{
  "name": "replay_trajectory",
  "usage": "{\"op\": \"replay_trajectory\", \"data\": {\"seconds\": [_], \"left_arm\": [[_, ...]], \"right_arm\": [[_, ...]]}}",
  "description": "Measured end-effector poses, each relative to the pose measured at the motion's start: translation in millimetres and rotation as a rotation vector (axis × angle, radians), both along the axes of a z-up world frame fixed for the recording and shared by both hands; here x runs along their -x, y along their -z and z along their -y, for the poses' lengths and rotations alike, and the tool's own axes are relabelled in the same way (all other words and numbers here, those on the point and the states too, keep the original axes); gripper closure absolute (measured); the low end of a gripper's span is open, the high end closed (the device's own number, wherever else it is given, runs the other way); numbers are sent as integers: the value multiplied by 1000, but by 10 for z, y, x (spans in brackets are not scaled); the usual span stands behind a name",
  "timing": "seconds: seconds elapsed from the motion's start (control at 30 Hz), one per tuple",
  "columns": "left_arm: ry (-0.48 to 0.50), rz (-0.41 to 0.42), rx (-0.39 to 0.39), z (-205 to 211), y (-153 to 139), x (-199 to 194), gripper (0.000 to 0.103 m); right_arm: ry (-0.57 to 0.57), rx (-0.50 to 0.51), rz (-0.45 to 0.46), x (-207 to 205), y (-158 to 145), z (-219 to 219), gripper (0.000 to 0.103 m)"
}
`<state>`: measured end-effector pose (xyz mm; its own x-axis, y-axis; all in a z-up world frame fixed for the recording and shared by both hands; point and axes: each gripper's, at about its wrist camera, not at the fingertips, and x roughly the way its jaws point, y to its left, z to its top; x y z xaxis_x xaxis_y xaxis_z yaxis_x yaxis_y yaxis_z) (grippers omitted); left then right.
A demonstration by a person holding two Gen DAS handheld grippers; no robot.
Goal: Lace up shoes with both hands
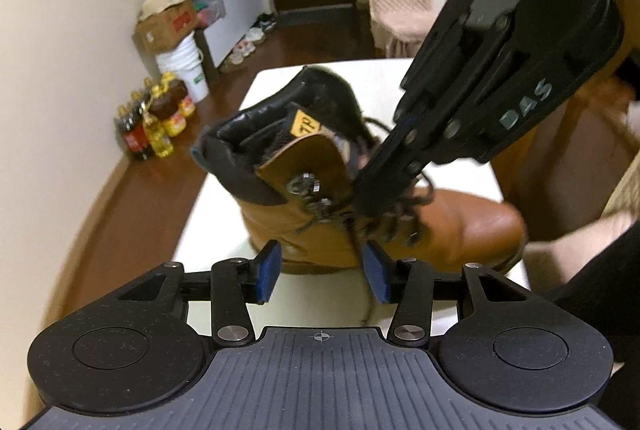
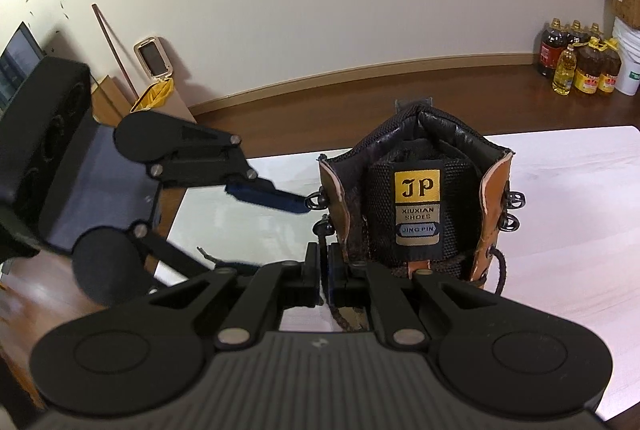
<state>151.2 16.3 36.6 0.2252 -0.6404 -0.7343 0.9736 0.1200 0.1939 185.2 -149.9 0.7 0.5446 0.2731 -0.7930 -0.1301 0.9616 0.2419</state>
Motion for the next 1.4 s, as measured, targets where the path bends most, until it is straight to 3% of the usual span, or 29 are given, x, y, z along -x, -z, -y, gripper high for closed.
{"op": "replay_trajectory", "data": {"seconds": [0.23, 0.3, 0.43, 0.53, 0.63, 0.8, 0.9, 1.1, 1.23, 1.3, 1.4], "left_arm": [[158, 146, -47, 88, 65, 88, 75], [173, 167, -48, 110, 76, 116, 78], [183, 211, -42, 155, 76, 170, 95], [175, 201, -68, 186, 108, 229, 101], [130, 158, -86, 173, 120, 226, 101], [-46, 63, -134, -24, 268, 150, 101], [-166, -6, -202, -283, 478, 123, 101], [-242, -69, -288, -546, 703, 151, 103], [-262, -111, -267, -612, 697, 227, 103], [-279, -101, -262, -628, 681, 221, 103], [-290, -66, -281, -659, 702, 196, 93]], "right_arm": [[14, -1, -7, -6, 5, -1, 98], [19, -2, -10, -9, 10, -1, 98], [28, -9, -13, -20, 16, -4, 98], [32, -12, -12, -31, 14, -3, 98], [34, -17, -13, -39, 9, 0, 98], [54, -37, 27, 77, -140, 49, 94], [88, -32, 41, 224, -253, 150, 89], [144, -27, -6, 390, -190, 309, 88], [143, -38, -7, 419, -182, 293, 88], [142, -45, -8, 433, -174, 272, 88], [141, -52, -15, 467, -165, 248, 88]]}}
